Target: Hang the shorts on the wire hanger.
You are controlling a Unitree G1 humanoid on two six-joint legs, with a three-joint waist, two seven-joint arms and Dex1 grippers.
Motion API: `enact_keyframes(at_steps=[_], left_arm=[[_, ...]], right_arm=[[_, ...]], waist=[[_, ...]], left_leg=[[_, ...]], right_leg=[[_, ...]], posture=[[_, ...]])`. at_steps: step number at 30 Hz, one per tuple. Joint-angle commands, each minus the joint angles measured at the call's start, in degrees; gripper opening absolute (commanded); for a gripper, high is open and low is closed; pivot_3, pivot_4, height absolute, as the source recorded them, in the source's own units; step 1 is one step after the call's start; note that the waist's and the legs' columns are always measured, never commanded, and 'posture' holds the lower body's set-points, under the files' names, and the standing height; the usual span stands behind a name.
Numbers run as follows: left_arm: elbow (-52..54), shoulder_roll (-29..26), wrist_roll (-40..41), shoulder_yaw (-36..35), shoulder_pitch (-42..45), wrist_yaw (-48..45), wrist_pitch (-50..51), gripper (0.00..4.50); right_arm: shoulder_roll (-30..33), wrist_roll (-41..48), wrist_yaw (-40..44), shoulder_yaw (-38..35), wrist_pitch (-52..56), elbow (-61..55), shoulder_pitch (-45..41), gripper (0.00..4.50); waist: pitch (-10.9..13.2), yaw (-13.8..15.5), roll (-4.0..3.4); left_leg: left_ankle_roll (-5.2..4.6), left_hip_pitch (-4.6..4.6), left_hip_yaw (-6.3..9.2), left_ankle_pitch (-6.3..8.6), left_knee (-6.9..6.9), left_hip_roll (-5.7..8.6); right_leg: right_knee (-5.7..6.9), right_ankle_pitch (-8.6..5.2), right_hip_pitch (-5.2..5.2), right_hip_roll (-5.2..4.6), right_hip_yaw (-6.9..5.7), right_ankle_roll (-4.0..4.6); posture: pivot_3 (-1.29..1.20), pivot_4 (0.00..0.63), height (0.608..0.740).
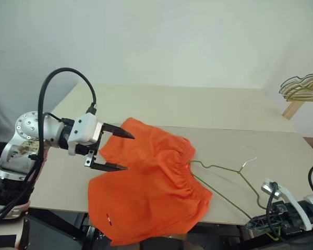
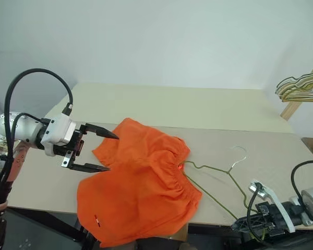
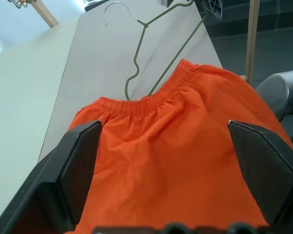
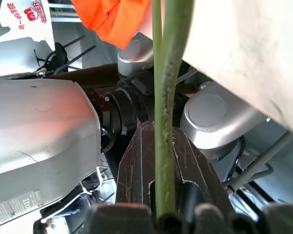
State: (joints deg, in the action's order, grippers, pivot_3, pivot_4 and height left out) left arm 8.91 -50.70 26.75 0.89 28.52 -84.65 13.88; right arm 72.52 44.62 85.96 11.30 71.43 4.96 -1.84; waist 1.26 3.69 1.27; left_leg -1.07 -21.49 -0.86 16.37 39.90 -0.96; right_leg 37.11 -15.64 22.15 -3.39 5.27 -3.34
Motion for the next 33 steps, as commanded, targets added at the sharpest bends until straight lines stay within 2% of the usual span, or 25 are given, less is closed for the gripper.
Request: enact_keyframes(at_steps=[1, 6, 14, 21, 27, 33], left_arm=[[-3.2, 2.1, -3.1, 2.4, -1.3, 2.2, -1.8, 4.48], [-11.6, 7.5, -11.0, 7.5, 0.6, 7.1, -5.3, 4.48], [-11.2, 8.7, -7.1, 5.9, 2.6, 4.5, -3.9, 4.48], [-7.2, 7.9, -5.0, 4.5, 0.6, 3.9, -3.0, 4.48], [-5.0, 7.0, -3.5, 3.4, 0.2, 3.7, -2.5, 4.48], [-2.4, 6.4, -2.5, 2.9, -0.9, 4.1, -2.0, 4.48]], right_arm=[[0.9, 0.9, -0.4, -3.2, 1.0, -0.8, -0.1, 0.00], [0.7, 1.5, -1.1, -4.7, 2.2, -2.3, 0.1, 0.00], [0.5, 2.6, -2.6, -8.1, 2.5, -2.4, 3.9, 0.00], [4.4, 2.5, 0.8, -8.9, 0.1, -6.6, 11.5, 0.00], [2.9, 1.1, 1.3, -6.2, -0.2, -5.0, 5.8, 0.00], [0.6, -0.6, 2.1, -1.2, -0.3, -3.4, -1.5, 0.00]], waist=[[0.0, -0.1, -0.01], [0.0, -0.1, -0.01], [0.0, -0.3, 0.01], [0.0, -0.4, -0.01], [0.0, -1.5, 0.01], [0.0, -1.3, 0.01]], left_leg=[[0.00, 0.02, 0.00, 0.00, 0.01, 0.00], [0.00, 0.09, 0.01, 0.00, 0.01, 0.00], [0.00, -0.22, 0.06, 0.00, 0.07, 0.01], [0.00, -0.16, 0.09, 0.00, 0.07, -0.01], [0.00, -0.07, 0.10, 0.00, 0.07, -0.02], [0.00, -0.07, 0.13, 0.00, 0.05, -0.02]], right_leg=[[0.02, 0.00, -0.01, 0.00, 0.01, 0.00], [0.03, 0.02, -0.06, 0.03, 0.00, 0.02], [-0.02, 0.02, 0.13, 0.00, -0.05, 0.03], [0.02, 0.02, 0.07, 0.02, -0.07, 0.03], [0.02, 0.02, 0.01, 0.03, -0.06, 0.03], [0.00, 0.02, 0.02, 0.04, -0.08, 0.03]], posture=[[0.09, 0.000, 0.740], [0.08, 0.000, 0.740], [0.06, 0.000, 0.740], [0.07, 0.000, 0.740], [0.09, 0.000, 0.740], [0.11, 0.000, 0.740]])
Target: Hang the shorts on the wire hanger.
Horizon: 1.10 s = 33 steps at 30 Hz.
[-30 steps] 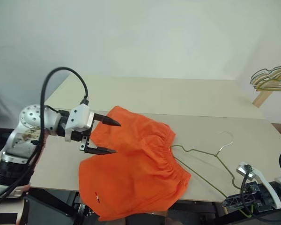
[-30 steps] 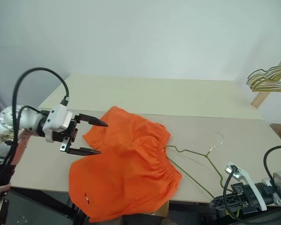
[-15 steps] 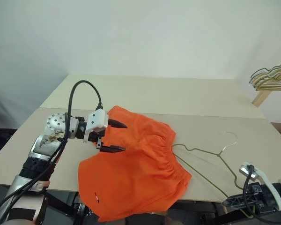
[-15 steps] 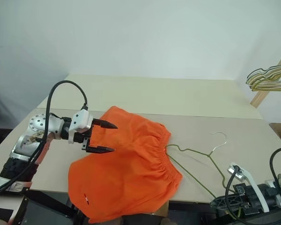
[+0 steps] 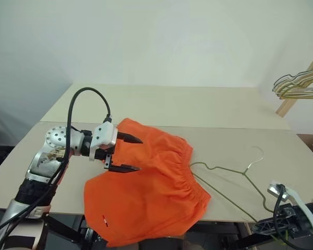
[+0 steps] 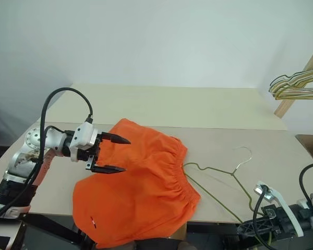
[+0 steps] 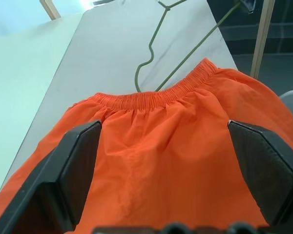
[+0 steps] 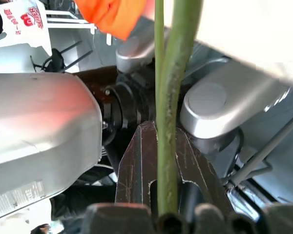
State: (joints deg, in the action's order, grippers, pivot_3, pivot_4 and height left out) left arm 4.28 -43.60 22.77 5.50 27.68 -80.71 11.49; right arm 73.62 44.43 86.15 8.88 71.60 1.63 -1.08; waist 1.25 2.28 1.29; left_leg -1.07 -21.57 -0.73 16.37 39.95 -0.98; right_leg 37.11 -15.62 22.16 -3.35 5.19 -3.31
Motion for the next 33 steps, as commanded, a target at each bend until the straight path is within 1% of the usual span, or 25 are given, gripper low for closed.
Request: enact_keyframes(at_steps=[1, 6, 8, 10, 17, 22, 25, 29, 33], left_arm=[[2.5, -0.8, 1.5, -1.8, -0.2, 0.3, 0.4, 4.48], [2.7, -1.4, 1.2, -2.0, -0.2, 0.4, 0.2, 4.48], [3.0, -1.7, 1.2, -2.2, -0.4, 0.6, 0.2, 4.48], [3.4, -1.9, 1.3, -2.5, -0.6, 0.7, 0.3, 4.48], [4.3, -2.6, 1.5, -3.1, -1.8, 0.6, 0.1, 4.48], [3.6, -2.0, 1.0, -2.7, -1.0, 0.5, -0.4, 4.48], [3.1, -1.6, 0.7, -2.4, -0.3, 0.6, -0.7, 4.48], [3.8, -1.5, 0.6, -2.5, -0.6, 1.0, -0.6, 4.48], [4.8, -2.1, 0.8, -3.1, -1.5, 1.2, -0.3, 4.48]], right_arm=[[-0.9, -0.7, 2.0, 2.1, -0.5, 0.0, -3.0, 0.00], [-5.4, -2.0, 0.1, 5.7, 1.0, 1.8, -8.3, 0.00], [-7.3, -2.1, -1.8, 5.6, 2.4, 3.4, -9.5, 0.00], [-8.0, -1.7, -2.4, 4.7, 3.4, 4.2, -9.6, 0.00], [-6.3, -0.3, -2.8, 1.8, 4.6, 3.0, -5.7, 0.00], [-5.8, 0.5, -2.0, 3.7, 5.1, -0.8, -5.2, 0.00], [-8.2, 0.0, -2.6, 5.7, 5.8, -0.5, -8.7, 0.00], [-12.7, -0.9, -5.3, 6.2, 7.6, 3.8, -13.4, 0.00], [-17.3, -0.5, -9.6, 3.4, 10.6, 9.0, -16.1, 0.00]], waist=[[0.0, 0.2, -0.01], [0.0, 0.4, 0.00], [0.0, 0.5, 0.00], [0.0, 0.8, -0.01], [0.0, 2.1, -0.01], [0.0, 1.9, -0.01], [0.0, 1.4, 0.00], [0.0, 1.3, 0.00], [0.0, 1.9, 0.01]], left_leg=[[0.00, -0.01, 0.00, 0.00, 0.00, 0.01], [0.00, -0.02, 0.00, 0.00, 0.01, 0.02], [0.00, 0.00, 0.01, 0.00, 0.00, 0.02], [0.00, -0.03, 0.02, 0.00, 0.00, 0.02], [0.00, -0.07, 0.02, 0.00, 0.03, 0.03], [0.00, -0.04, 0.03, 0.00, 0.04, 0.02], [0.00, -0.05, 0.04, 0.00, 0.02, 0.02], [0.00, -0.02, 0.05, 0.00, 0.02, 0.02], [0.00, -0.09, 0.07, 0.00, 0.02, 0.03]], right_leg=[[0.00, 0.00, 0.01, -0.01, 0.01, 0.00], [0.00, 0.00, 0.00, -0.02, -0.01, 0.00], [0.00, 0.01, 0.00, -0.01, -0.01, 0.01], [0.01, 0.01, 0.02, -0.01, -0.01, 0.01], [0.00, 0.01, 0.03, -0.04, -0.04, 0.01], [0.01, 0.01, -0.01, -0.02, -0.08, 0.02], [0.01, 0.01, 0.01, -0.01, -0.07, 0.02], [0.01, 0.03, 0.00, 0.01, -0.06, 0.04], [0.00, 0.03, 0.02, 0.00, -0.09, 0.05]], posture=[[0.12, 0.000, 0.740], [0.14, 0.000, 0.740], [0.14, 0.000, 0.740], [0.15, 0.000, 0.740], [0.15, 0.000, 0.740], [0.14, 0.000, 0.740], [0.14, 0.000, 0.740], [0.16, 0.000, 0.740], [0.16, 0.000, 0.740]])
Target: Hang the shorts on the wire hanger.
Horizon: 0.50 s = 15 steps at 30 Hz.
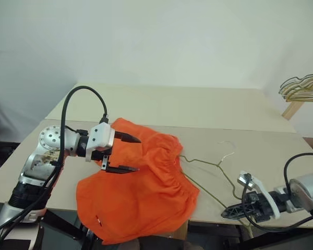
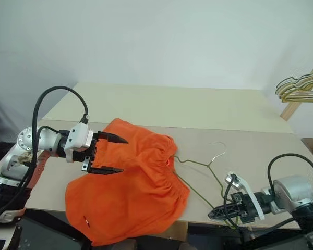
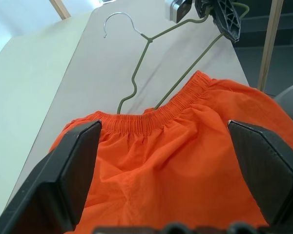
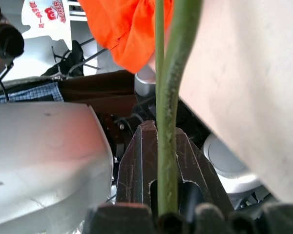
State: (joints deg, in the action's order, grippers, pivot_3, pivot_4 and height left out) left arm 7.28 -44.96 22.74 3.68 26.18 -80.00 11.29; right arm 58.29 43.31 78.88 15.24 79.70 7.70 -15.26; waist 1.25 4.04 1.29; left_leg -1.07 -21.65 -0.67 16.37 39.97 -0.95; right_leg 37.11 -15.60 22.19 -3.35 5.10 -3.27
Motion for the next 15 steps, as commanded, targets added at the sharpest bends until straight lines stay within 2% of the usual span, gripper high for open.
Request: enact_keyframes(at_steps=[1, 8, 15], left_arm=[[1.9, -0.9, 0.8, -1.4, -0.2, 0.6, -0.1, 4.48], [2.0, -1.3, 0.9, -1.1, 0.0, 0.4, 0.2, 4.48], [0.9, -0.7, 0.4, -0.5, 1.3, 0.3, -0.2, 4.48]], right_arm=[[-2.6, 0.9, -3.1, -3.8, 3.0, 3.5, -2.2, 0.00], [-5.5, 3.8, -5.9, -7.2, 6.6, 0.7, -2.9, 0.00], [-8.0, 4.0, -8.6, -6.2, 8.0, -0.6, -4.2, 0.00]], waist=[[0.0, 0.2, 0.00], [0.0, 0.9, 0.00], [0.0, 0.8, 0.00]], left_leg=[[0.00, -0.02, 0.01, 0.00, 0.00, 0.00], [0.00, -0.04, 0.01, 0.00, 0.01, 0.02], [0.00, -0.06, 0.03, 0.00, 0.01, 0.01]], right_leg=[[-0.01, 0.00, 0.00, -0.01, -0.02, 0.00], [0.01, 0.01, 0.01, -0.02, -0.04, 0.01], [0.00, 0.01, 0.02, -0.01, -0.06, 0.01]], posture=[[0.16, 0.000, 0.740], [0.15, 0.000, 0.740], [0.14, 0.000, 0.740]])
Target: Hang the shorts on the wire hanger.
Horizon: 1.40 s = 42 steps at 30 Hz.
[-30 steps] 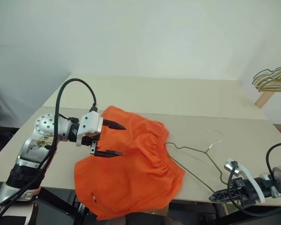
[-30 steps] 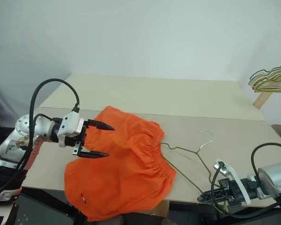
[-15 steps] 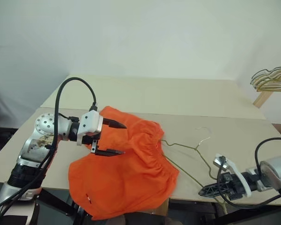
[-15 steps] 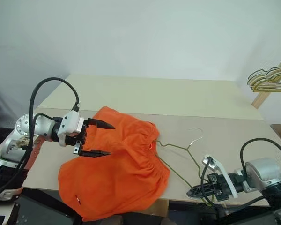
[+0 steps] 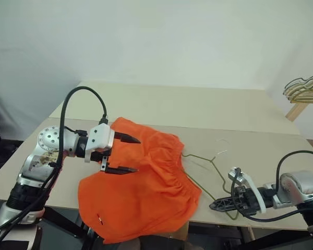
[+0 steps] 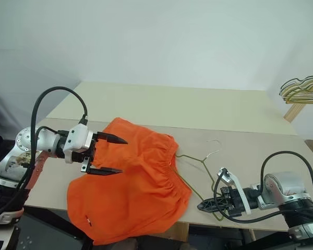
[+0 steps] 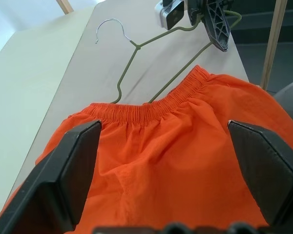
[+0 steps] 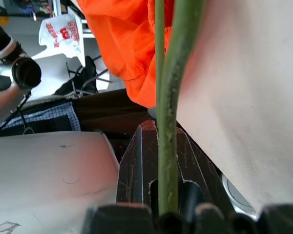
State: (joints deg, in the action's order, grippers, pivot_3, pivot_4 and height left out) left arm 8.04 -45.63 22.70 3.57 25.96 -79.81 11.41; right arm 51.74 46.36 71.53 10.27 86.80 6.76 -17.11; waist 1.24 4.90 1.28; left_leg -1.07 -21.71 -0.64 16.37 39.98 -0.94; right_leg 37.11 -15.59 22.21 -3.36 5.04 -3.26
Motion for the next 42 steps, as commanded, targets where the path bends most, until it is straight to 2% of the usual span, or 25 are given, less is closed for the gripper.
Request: enact_keyframes(at_steps=[1, 10, 17, 26, 31, 38, 42], left_arm=[[0.1, 0.0, 0.4, -0.4, 1.4, 0.2, -0.4, 4.48], [1.2, -0.3, 0.5, -0.7, 0.1, 0.4, -0.3, 4.48], [0.7, -0.1, 0.3, -0.5, 0.7, 0.4, -0.6, 4.48], [0.6, 0.0, 0.1, -0.3, 1.0, 0.3, -0.8, 4.48], [0.5, -0.2, 0.1, -0.3, 1.0, 0.1, -0.9, 4.48], [0.4, 0.0, 0.0, 0.0, 1.3, -0.1, -0.9, 4.48], [-0.3, 0.2, -0.2, 0.2, 2.1, -0.1, -0.8, 4.48]], right_arm=[[-2.1, 1.0, -1.8, -1.9, 1.2, 1.3, -2.9, 0.00], [-8.0, 1.4, -7.8, -7.2, 3.9, 6.2, -6.2, 0.00], [-9.3, 2.7, -7.7, -6.3, 4.6, 5.6, -7.2, 0.00], [-15.4, 0.6, -10.9, -7.0, 2.1, 10.9, -10.2, 0.00], [-16.3, -0.1, -11.1, -5.5, 1.6, 11.2, -10.5, 0.00], [-20.5, -3.3, -14.2, -8.3, -3.1, 18.4, -14.5, 0.00], [-19.9, -2.3, -13.9, -9.0, -2.9, 14.6, -15.1, 0.00]], waist=[[0.0, -0.1, 0.00], [0.0, -0.7, -0.01], [0.0, -0.8, -0.01], [0.0, -1.1, -0.01], [0.0, -1.0, -0.01], [-0.1, -1.8, 0.10], [-0.1, -2.0, 0.09]], left_leg=[[0.00, 0.00, 0.00, 0.00, 0.00, 0.00], [0.00, -0.01, 0.03, 0.00, -0.02, 0.00], [0.00, -0.01, 0.03, 0.00, -0.02, 0.00], [0.00, -0.02, 0.05, 0.00, -0.05, 0.00], [0.00, -0.01, 0.05, 0.00, -0.05, -0.01], [0.02, 0.16, 0.05, -0.02, -0.07, -0.05], [0.04, 0.15, 0.06, -0.03, -0.12, -0.04]], right_leg=[[0.00, 0.00, 0.00, 0.00, 0.00, 0.00], [0.00, 0.01, 0.00, 0.01, -0.02, 0.01], [0.01, 0.01, 0.00, 0.00, -0.03, 0.01], [0.01, 0.01, 0.03, 0.02, -0.04, 0.02], [0.02, 0.01, 0.03, 0.02, -0.04, 0.02], [0.05, 0.05, -0.06, 0.07, -0.04, 0.09], [0.06, 0.05, -0.05, 0.07, -0.04, 0.09]], posture=[[0.14, 0.000, 0.740], [0.15, 0.000, 0.740], [0.14, 0.000, 0.740], [0.15, 0.000, 0.740], [0.16, 0.000, 0.740], [0.14, 0.000, 0.740], [0.14, 0.000, 0.740]])
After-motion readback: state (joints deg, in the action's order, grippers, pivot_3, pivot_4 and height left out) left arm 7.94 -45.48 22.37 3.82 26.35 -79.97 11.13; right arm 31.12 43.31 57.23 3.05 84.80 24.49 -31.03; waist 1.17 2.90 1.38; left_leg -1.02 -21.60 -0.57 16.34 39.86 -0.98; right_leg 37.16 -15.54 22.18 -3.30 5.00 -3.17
